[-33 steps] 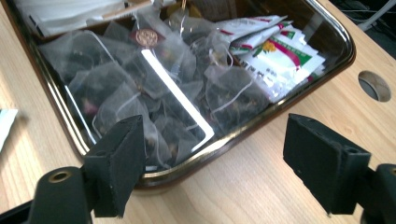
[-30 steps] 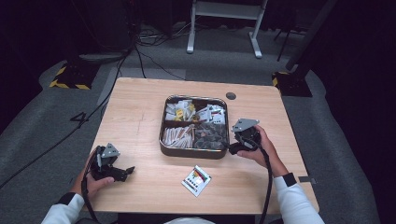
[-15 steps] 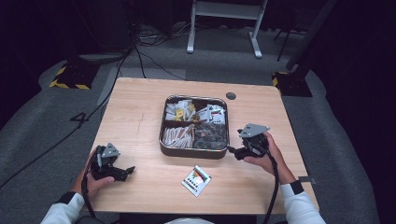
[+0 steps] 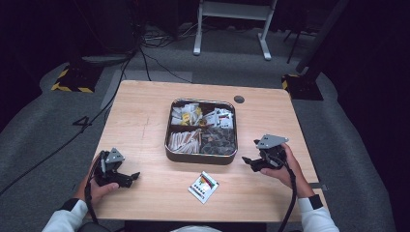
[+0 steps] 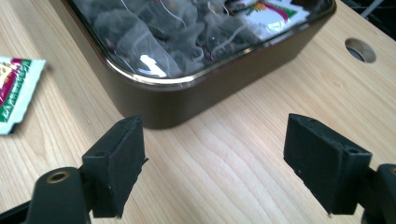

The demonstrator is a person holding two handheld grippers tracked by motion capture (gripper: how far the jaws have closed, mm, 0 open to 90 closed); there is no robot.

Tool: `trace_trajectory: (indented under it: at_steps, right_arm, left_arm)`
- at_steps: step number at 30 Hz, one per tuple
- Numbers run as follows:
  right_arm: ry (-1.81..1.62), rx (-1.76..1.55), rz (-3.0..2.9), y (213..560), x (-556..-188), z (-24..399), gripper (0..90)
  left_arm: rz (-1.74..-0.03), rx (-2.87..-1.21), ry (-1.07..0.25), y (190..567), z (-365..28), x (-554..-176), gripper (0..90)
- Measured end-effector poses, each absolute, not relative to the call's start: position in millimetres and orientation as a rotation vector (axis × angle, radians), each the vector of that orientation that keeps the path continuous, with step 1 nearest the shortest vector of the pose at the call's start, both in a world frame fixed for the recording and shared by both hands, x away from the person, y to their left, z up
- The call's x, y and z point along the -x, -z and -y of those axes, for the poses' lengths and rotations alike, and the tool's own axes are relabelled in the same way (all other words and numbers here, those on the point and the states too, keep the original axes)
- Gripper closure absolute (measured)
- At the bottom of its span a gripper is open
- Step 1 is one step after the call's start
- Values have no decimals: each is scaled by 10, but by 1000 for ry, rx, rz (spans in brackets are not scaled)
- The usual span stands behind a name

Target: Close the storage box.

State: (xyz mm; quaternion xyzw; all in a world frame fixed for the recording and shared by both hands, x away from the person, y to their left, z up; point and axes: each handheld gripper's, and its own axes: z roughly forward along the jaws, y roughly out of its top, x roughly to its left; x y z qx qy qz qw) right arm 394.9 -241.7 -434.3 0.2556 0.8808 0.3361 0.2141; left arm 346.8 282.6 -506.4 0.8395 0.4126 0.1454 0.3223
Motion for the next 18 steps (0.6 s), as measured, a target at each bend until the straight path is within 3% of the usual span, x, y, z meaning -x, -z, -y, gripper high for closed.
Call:
trace_trajectory:
  at_steps: [18]
  right_arm:
    - [-871, -814, -2427, 4558, -3873, 2800, 214]
  left_arm:
    - [-1082, -2204, -383, 5063, -2826, -3469, 0]
